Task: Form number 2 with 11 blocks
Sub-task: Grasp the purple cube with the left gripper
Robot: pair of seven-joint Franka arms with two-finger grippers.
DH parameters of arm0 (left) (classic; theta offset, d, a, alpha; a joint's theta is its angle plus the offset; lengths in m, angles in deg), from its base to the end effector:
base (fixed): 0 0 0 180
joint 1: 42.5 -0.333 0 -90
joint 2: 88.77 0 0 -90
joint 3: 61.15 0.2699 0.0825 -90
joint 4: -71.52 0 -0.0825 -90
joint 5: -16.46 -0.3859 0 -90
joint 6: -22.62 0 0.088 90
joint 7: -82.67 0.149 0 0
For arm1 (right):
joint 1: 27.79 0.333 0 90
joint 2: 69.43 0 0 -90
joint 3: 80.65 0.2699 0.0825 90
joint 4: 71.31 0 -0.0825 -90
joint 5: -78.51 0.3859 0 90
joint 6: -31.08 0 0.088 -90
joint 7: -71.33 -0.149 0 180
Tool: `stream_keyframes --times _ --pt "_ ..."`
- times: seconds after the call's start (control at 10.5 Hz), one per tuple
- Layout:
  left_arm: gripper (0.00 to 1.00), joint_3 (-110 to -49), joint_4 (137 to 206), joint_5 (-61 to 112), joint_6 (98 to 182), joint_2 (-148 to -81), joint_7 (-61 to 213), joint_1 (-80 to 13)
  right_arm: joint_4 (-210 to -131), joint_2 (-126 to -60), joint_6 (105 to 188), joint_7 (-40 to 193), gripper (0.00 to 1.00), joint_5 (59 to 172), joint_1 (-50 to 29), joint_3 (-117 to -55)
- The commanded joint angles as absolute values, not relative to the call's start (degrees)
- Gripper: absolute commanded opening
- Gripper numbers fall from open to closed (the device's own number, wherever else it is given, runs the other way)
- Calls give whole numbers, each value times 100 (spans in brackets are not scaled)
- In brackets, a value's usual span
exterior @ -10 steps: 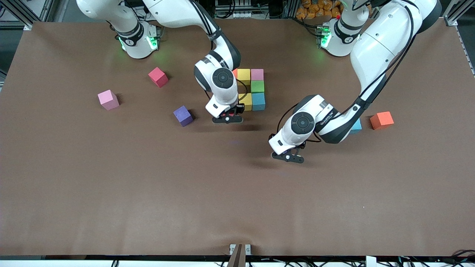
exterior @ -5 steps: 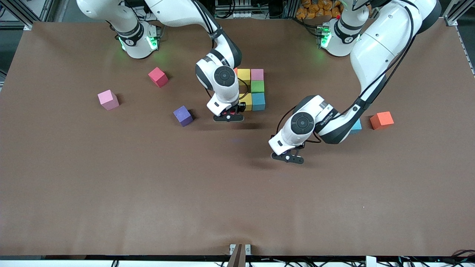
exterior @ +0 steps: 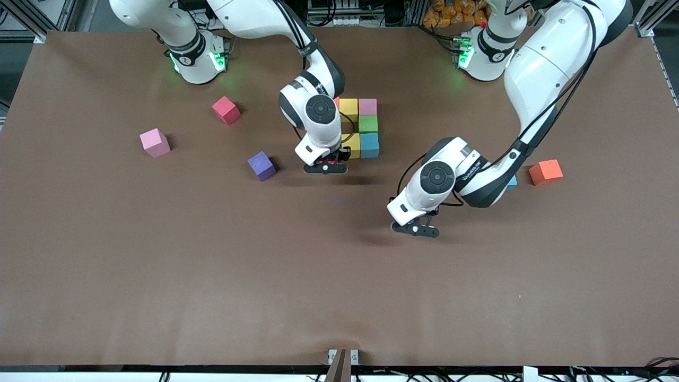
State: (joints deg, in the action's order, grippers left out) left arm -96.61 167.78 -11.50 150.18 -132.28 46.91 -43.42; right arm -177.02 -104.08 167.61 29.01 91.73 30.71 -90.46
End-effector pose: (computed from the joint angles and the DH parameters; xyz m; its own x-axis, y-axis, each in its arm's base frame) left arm 0.5517 -0.3312 0.1394 0.9842 -0.1686 -0.0539 -0.1681 -0.9857 0.0147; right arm 0.3991 0.4630 0.1141 0.9965 -0.0336 -0.0764 -0.0337 -0.9994 -0.0009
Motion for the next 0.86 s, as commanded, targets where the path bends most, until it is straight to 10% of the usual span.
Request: stream_keyframes --times 0.0,0.76 --pt "29 -9666 16829 -1238 14709 -12842 4567 -4373 -17783 -10327 16784 2765 100 9231 3118 -9066" --pt "29 -9753 16672 -254 14681 -12463 4050 -4251 -17722 -10056 16722 2782 100 9231 3057 -9110"
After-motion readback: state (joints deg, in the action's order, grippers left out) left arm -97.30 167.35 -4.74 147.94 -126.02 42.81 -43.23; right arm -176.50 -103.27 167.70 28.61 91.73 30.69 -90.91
